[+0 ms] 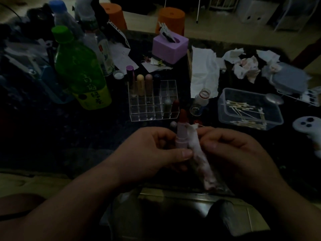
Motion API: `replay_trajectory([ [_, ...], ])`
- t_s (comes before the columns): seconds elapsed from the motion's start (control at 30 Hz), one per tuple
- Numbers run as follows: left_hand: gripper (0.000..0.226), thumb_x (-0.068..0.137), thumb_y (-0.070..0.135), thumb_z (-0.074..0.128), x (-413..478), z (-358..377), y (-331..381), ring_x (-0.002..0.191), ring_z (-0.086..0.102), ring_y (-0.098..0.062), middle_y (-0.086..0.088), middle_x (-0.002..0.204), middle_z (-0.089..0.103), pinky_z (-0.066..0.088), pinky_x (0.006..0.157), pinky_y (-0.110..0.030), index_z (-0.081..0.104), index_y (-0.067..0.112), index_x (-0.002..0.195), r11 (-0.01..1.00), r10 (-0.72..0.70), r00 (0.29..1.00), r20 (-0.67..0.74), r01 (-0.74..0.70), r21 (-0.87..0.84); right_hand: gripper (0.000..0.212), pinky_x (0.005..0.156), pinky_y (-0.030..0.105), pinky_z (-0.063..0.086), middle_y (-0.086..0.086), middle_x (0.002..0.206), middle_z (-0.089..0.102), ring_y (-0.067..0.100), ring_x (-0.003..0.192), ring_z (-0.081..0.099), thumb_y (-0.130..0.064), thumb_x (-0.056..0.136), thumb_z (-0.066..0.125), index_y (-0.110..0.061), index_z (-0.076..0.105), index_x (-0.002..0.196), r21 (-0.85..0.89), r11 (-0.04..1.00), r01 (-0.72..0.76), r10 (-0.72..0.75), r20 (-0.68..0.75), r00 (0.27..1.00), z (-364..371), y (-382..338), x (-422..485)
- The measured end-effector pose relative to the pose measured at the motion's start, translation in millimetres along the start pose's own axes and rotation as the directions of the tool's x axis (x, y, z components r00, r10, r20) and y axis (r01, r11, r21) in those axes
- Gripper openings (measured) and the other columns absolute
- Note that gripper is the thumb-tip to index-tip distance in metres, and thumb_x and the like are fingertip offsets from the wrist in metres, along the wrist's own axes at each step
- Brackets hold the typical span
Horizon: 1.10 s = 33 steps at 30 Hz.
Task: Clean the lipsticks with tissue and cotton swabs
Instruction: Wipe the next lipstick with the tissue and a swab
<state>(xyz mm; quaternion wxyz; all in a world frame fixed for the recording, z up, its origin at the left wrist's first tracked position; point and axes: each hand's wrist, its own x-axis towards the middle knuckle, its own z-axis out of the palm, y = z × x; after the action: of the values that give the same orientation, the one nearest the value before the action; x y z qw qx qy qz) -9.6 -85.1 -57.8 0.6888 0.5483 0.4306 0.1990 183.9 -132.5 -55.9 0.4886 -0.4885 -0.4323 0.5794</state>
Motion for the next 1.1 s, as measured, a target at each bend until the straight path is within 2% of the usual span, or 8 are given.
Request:
replay_trajectory([
  [0.1, 0.029, 0.069, 0.026, 0.080, 0.3, -1.4, 2.5, 0.081, 0.075, -0.027, -0.013, 0.085, 0.077, 0.060, 0.085, -0.038, 0.077, 0.010, 0.093, 1.000, -0.012, 0.999, 0.050, 0.012, 0.004, 0.021, 0.068, 0.037, 0.054, 0.024, 0.086, 0.072, 0.031, 0.076, 0.068, -0.018, 0.080, 0.058, -0.007, 0.077, 0.080, 0.126, 0.979, -0.159, 0.168, -0.062, 0.984, -3.5, -1.6, 4.0],
  [0.27, 0.031, 0.070, 0.023, 0.076, 3.0, 0.5, 5.9, 0.067, 0.068, -0.018, -0.007, 0.071, 0.074, 0.057, 0.073, -0.027, 0.077, 0.002, 0.093, 0.995, 0.003, 0.996, 0.091, 0.007, -0.101, 0.019, 0.062, 0.030, 0.057, 0.026, 0.089, 0.072, 0.027, 0.073, 0.072, -0.004, 0.072, 0.070, 0.006, 0.072, 0.088, 0.116, 0.975, -0.191, 0.185, 0.057, 0.981, -6.6, -6.2, 8.1],
  [0.37, 0.022, 0.075, 0.024, 0.079, 5.1, -0.9, 5.4, 0.063, 0.064, -0.015, -0.006, 0.071, 0.073, 0.056, 0.072, -0.028, 0.079, 0.009, 0.090, 0.988, -0.001, 0.987, 0.158, 0.025, -0.154, 0.013, 0.065, 0.026, 0.055, 0.018, 0.086, 0.074, 0.020, 0.076, 0.072, -0.012, 0.070, 0.082, -0.004, 0.075, 0.079, 0.027, 0.987, -0.159, 0.155, 0.115, 0.981, -11.0, -5.0, 12.1],
  [0.47, 0.017, 0.078, 0.020, 0.081, 7.4, -3.6, 3.2, 0.065, 0.061, -0.020, -0.012, 0.083, 0.073, 0.056, 0.068, -0.027, 0.079, 0.010, 0.091, 0.976, 0.001, 0.968, 0.250, 0.053, -0.212, 0.038, 0.061, 0.033, 0.052, 0.027, 0.082, 0.069, 0.032, 0.069, 0.062, -0.032, 0.058, 0.089, -0.004, 0.075, 0.078, -0.048, 0.990, -0.130, 0.136, 0.135, 0.982, -14.2, 0.0, 14.5],
  [0.7, 0.014, 0.076, 0.026, 0.071, 6.4, -2.8, 7.8, 0.059, 0.063, -0.009, 0.000, 0.071, 0.071, 0.054, 0.063, -0.024, 0.078, 0.014, 0.076, 0.942, -0.038, 0.907, 0.420, 0.174, -0.288, 0.020, 0.061, 0.021, 0.055, 0.007, 0.071, 0.074, 0.013, 0.065, 0.070, -0.017, 0.058, 0.077, -0.014, 0.078, 0.078, -0.042, 0.999, -0.004, 0.012, 0.209, 0.978, -12.8, -4.0, 18.5],
  [0.87, 0.025, 0.088, 0.029, 0.070, 9.1, -6.9, -0.3, 0.065, 0.063, -0.021, -0.017, 0.084, 0.067, 0.056, 0.069, -0.038, 0.072, 0.004, 0.085, 0.868, -0.009, 0.856, 0.517, 0.263, -0.420, 0.017, 0.056, 0.021, 0.054, 0.004, 0.068, 0.073, 0.014, 0.062, 0.070, -0.009, 0.064, 0.074, -0.024, 0.075, 0.074, -0.031, 0.998, 0.062, -0.053, 0.216, 0.975, -14.5, -8.0, 19.6],
  [1.0, 0.028, 0.083, 0.029, 0.074, 8.9, -4.2, 1.3, 0.061, 0.065, -0.019, -0.016, 0.078, 0.069, 0.056, 0.066, -0.033, 0.073, 0.001, 0.085, 0.952, -0.016, 0.937, 0.350, 0.121, -0.283, 0.015, 0.057, 0.015, 0.051, -0.004, 0.067, 0.072, 0.005, 0.061, 0.068, -0.018, 0.066, 0.070, -0.028, 0.075, 0.076, -0.113, 0.982, 0.149, -0.128, 0.179, 0.976, -14.5, -8.3, 17.3],
  [1.1, 0.019, 0.074, 0.028, 0.080, 3.7, 4.5, 5.5, 0.066, 0.071, -0.017, -0.004, 0.073, 0.075, 0.058, 0.068, -0.032, 0.079, 0.013, 0.084, 0.993, 0.105, 0.991, 0.078, -0.109, 0.041, 0.025, 0.057, 0.013, 0.050, -0.009, 0.067, 0.072, 0.001, 0.061, 0.067, -0.007, 0.065, 0.075, -0.029, 0.074, 0.076, -0.177, 0.965, 0.193, -0.166, 0.159, 0.973, -12.5, -9.3, 17.7],
])
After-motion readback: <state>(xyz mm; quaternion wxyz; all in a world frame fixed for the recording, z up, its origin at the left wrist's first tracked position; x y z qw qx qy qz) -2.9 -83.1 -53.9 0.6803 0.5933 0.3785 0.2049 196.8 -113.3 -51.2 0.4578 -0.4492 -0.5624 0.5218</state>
